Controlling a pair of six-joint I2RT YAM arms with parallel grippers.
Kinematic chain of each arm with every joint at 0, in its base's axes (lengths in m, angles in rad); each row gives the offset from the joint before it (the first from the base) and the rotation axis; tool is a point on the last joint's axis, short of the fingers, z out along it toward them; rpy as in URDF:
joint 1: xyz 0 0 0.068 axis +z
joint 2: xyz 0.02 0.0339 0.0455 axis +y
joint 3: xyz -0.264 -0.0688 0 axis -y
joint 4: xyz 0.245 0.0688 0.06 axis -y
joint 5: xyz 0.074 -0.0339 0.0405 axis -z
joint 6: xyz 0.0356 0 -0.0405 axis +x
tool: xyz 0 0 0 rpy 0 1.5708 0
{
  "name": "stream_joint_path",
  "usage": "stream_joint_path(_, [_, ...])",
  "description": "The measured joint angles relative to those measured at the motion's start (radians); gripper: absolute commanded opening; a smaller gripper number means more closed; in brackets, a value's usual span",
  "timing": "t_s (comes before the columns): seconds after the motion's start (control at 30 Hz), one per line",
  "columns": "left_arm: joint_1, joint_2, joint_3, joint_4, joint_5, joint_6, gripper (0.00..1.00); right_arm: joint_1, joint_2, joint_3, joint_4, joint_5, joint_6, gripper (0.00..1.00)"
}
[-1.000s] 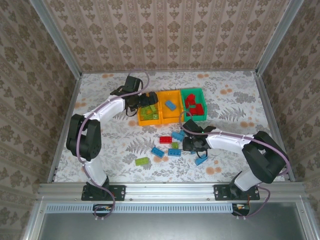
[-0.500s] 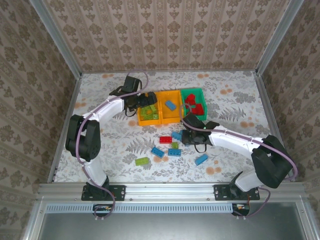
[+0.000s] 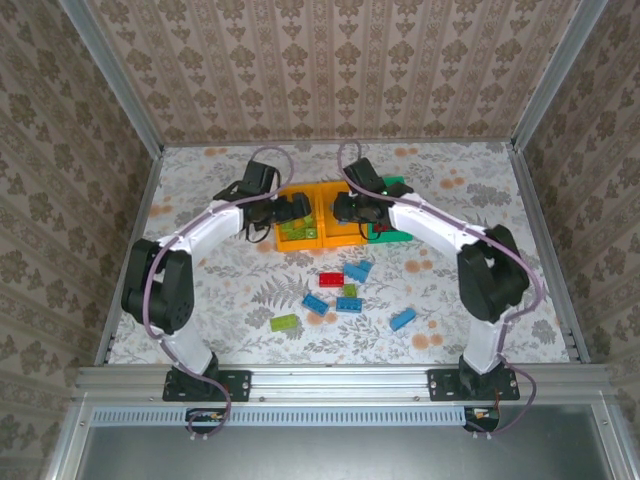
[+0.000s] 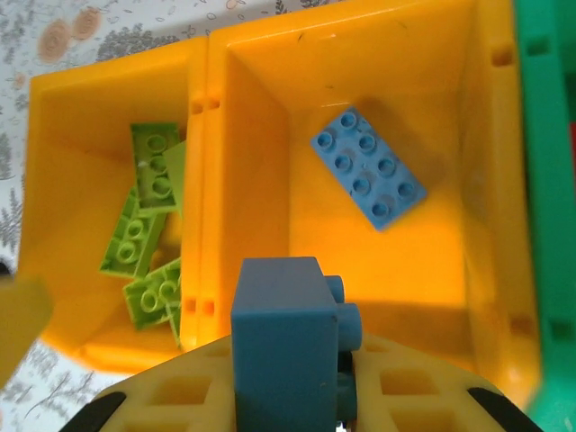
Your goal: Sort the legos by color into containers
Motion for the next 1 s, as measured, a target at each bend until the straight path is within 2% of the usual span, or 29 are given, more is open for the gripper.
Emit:
stream_joint_path(0.17, [-0.066,-0.054,-0.056,-0.014,-0.035,0.088,1.00,-0.012,0.116,0.101,-0.040,-0.001,-0.019,0.31])
stream_joint_path(0.27, [-0.158,-0.091,-0.100,-0.044,-0.060,0.166,1.00,-0.019,0.152,0.134,-0.057,-0.001,-0.022,0.33])
stream_joint_path(0.4, [-0.257,-0.130,-0.186,-0.069,-0.083,0.237,1.00,-0.029,0.177,0.170,-0.084,0.000,-0.027,0.40])
stream_joint_path(0.53, [-0.292,-0.162,-0.270,-0.096,-0.089,0.264,1.00,-0.033,0.180,0.182,-0.100,-0.001,-0.040,0.53])
stream_joint_path(0.7, [-0.367,-0.171,-0.292,-0.115,-0.102,0.282,1.00,-0.035,0.180,0.182,-0.105,-0.001,-0.049,0.66])
stream_joint_path(1.0, [-0.500,-0.186,-0.319,-0.133,-0.091,0.297,1.00,-0.035,0.149,0.172,-0.101,-0.005,-0.044,0.75])
